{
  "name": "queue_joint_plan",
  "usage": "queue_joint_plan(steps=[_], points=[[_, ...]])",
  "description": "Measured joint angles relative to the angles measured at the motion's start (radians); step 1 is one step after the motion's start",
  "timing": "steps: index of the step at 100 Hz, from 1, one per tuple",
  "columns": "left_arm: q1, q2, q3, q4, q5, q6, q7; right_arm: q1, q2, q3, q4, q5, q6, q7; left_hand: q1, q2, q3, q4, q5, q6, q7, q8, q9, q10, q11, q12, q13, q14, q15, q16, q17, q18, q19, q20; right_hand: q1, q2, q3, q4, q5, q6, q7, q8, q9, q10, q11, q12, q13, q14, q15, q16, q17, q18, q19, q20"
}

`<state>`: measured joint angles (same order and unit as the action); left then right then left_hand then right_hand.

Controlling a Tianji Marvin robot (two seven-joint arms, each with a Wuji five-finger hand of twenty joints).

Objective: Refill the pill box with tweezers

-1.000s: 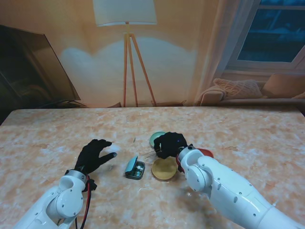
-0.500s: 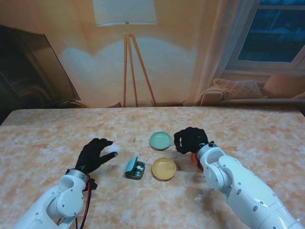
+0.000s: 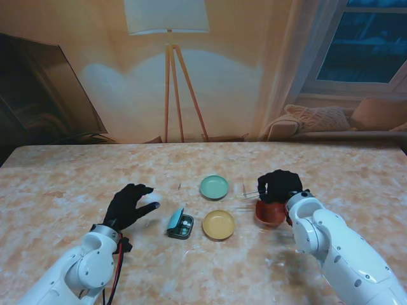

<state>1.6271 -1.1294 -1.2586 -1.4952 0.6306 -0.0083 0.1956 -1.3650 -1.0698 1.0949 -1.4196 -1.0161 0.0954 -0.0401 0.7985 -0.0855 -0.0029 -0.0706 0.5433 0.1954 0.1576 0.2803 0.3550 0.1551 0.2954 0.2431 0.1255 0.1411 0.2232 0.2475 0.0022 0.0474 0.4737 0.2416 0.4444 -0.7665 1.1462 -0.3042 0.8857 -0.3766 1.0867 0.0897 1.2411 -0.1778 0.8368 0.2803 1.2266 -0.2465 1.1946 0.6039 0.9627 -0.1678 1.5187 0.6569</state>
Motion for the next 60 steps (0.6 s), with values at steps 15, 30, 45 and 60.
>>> queue_joint_plan(steps=[15,30,45,60], points=[[-0.006,0.000,0.007,0.005,-0.003,0.002,-0.001,-0.035,0.009,0.049,-0.010,-0.021,-0.020,0.014,0.000,0.000,0.000,0.000,0.000,0.000,0.000,0.000,0.000,0.000,0.000,0.000,0.000,0.000,0.000,0.000,0.000,0.000,0.000,0.000,0.000,0.000,0.000,0.000,-0.001,-0.001,0.000,0.000,0.000,0.000,-0.002,0.000,-0.019,0.007,-0.011,0.000,-0.022,0.003,-0.001,-0.011],[-0.013,0.000,0.015,0.012,-0.004,0.002,-0.001,-0.070,0.016,0.097,-0.021,-0.041,-0.043,0.032,0.000,0.000,0.000,0.000,0.000,0.000,0.000,0.000,0.000,0.000,0.000,0.000,0.000,0.000,0.000,0.000,0.000,0.000,0.000,0.000,0.000,0.000,-0.004,0.000,-0.001,-0.002,0.000,0.000,0.000,0.000,-0.003,0.000,-0.028,0.011,-0.017,-0.001,-0.034,0.010,-0.003,-0.022],[-0.017,-0.001,0.018,0.015,-0.005,0.003,-0.001,-0.093,0.025,0.120,-0.024,-0.045,-0.053,0.047,0.000,0.000,0.000,0.000,0.000,0.000,0.000,0.000,0.000,0.000,0.000,0.000,0.000,0.000,0.000,0.000,0.000,0.000,0.000,0.000,0.000,0.001,-0.005,0.000,-0.001,-0.002,0.000,0.000,0.000,0.000,-0.009,0.000,-0.035,0.013,-0.026,-0.001,-0.040,0.011,-0.012,-0.025],[-0.021,-0.001,0.021,0.019,-0.006,0.003,-0.002,-0.091,0.030,0.116,-0.005,-0.044,-0.050,0.050,0.000,0.000,0.000,0.000,0.000,0.000,0.000,0.000,0.000,0.000,0.000,0.000,0.000,0.000,0.000,0.000,0.000,0.000,0.000,0.000,-0.001,0.016,-0.013,0.000,-0.014,-0.015,0.000,0.000,0.000,0.000,-0.014,0.000,-0.036,0.014,-0.035,-0.002,-0.049,0.013,-0.013,-0.034]])
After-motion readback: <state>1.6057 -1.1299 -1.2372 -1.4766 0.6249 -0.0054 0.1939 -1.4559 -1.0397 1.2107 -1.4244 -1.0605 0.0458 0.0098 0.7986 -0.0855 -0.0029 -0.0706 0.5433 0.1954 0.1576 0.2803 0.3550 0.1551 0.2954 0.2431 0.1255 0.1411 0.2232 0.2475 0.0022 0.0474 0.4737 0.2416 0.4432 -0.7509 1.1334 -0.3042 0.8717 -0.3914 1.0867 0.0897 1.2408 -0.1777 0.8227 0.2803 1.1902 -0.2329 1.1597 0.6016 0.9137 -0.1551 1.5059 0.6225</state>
